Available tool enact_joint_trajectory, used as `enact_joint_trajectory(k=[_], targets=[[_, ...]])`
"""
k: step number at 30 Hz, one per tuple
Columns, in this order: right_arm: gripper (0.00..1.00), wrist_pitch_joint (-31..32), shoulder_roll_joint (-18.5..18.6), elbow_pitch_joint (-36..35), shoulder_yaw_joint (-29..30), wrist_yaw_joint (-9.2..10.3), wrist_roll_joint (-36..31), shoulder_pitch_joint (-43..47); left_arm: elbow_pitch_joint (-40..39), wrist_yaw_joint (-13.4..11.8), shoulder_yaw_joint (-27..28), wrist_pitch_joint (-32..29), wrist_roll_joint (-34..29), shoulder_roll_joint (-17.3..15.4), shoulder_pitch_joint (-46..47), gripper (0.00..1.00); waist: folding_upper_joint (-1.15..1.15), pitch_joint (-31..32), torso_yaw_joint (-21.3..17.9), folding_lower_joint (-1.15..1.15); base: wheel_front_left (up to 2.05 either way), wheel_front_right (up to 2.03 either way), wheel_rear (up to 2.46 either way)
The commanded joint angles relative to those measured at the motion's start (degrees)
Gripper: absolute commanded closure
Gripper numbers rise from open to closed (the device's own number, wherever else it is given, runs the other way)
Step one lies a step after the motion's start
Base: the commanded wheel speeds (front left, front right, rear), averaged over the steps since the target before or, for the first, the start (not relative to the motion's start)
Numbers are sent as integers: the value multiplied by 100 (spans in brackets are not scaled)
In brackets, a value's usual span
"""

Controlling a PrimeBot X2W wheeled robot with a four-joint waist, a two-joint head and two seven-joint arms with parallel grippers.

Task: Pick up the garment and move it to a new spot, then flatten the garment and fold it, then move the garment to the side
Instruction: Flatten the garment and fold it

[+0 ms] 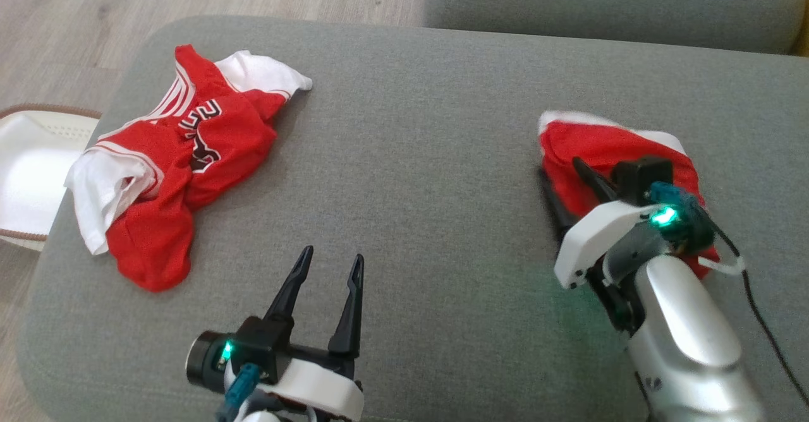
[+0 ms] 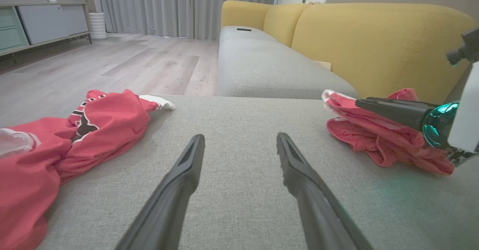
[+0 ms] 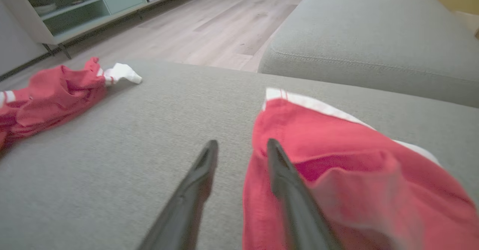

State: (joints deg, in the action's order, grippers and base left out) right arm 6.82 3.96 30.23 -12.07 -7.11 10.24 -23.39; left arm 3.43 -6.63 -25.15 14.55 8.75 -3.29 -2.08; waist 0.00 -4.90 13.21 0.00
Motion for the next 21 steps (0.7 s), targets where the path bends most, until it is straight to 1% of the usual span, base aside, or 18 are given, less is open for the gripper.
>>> enact_joint_trajectory(k=[1,3,5,9,10,11,13,15,16,19,21], targets=[[0,13,-95,-389,-151,-37,108,-89,-198,-30,169,45,39,41,139,0,0,2,-9,0,0,0,0],[0,95,-65,-860,-172,-37,296,153,-218,-43,156,45,47,41,140,0,0,1,-12,0,0,0,0],[0,189,86,-1297,-53,-37,465,402,-240,-52,137,45,58,41,145,0,0,-8,2,0,0,0,0],[0,365,544,-1931,572,-37,893,764,-286,-70,99,45,80,41,149,0,0,-68,49,0,0,0,0],[59,431,634,-2008,772,-37,1051,799,-296,-71,92,45,83,41,154,0,0,-89,62,0,0,0,0],[100,500,728,-2055,955,-37,1217,806,-304,-72,87,45,87,41,160,0,0,-113,76,0,0,0,0],[100,601,1021,-2072,1146,-37,1373,754,-316,-68,80,45,98,41,183,0,0,-175,100,0,0,0,0],[100,577,1315,-1973,1195,-37,1318,656,-316,-56,62,45,110,41,220,0,0,-240,132,0,0,0,0],[100,527,1401,-1893,1180,-37,1296,591,-315,-50,46,45,114,41,243,0,0,-274,149,0,0,0,0],[100,327,1513,-1507,1067,-37,1120,378,-322,-48,-14,45,140,41,324,0,0,-373,209,0,0,0,0],[100,152,1486,-1164,944,-37,946,256,-319,-49,-67,45,167,41,379,0,0,-423,261,0,0,0,0]])
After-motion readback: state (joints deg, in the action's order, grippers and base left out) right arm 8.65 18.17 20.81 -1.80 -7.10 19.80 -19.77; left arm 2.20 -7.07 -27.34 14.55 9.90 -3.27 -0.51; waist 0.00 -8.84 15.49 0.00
